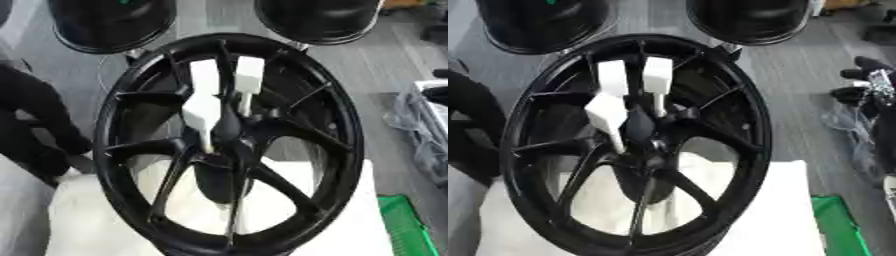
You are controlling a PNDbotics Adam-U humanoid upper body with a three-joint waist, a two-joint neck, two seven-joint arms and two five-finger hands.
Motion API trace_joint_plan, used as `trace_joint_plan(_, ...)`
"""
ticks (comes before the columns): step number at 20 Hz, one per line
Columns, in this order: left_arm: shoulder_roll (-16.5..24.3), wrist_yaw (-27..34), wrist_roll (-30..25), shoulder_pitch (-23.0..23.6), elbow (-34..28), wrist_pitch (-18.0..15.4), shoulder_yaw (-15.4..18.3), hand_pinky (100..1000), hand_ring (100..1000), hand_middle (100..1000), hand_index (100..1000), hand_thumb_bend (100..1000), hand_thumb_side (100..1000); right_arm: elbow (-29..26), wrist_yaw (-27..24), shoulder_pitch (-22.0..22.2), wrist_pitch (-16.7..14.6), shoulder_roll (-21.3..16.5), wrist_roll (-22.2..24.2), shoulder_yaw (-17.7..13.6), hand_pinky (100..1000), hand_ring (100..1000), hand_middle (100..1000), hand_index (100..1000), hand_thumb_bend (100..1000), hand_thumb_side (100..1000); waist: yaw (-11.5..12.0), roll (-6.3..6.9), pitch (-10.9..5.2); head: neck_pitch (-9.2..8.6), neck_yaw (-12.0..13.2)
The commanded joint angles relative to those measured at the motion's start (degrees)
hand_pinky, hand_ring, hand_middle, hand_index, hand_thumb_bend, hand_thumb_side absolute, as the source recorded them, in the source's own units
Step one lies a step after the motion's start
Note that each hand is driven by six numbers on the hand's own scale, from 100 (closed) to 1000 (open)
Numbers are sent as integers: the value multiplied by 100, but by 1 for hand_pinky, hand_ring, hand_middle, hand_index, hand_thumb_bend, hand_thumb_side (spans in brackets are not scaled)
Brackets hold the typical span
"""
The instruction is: Pull the pin out of the wheel hub.
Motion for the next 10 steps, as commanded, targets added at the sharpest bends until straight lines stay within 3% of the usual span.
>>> trace_joint_plan(1,647,-128,-837,-330,-165,84,-273,633,813,735,807,113,603,-81,41,-25,-11,-200,7,-20,764,646,727,853,100,762,-10,5,-151,-19,-10)
trace_joint_plan(5,847,-693,-2297,-986,22,121,-758,664,808,741,812,142,623,-77,63,35,-22,-252,9,-20,764,646,726,852,100,762,28,52,-183,-10,-39)
trace_joint_plan(10,737,-1466,-3991,-1687,267,-53,-1496,715,778,753,816,183,692,-67,121,114,-24,-323,-3,-30,764,646,727,852,100,766,95,120,-201,0,-71)
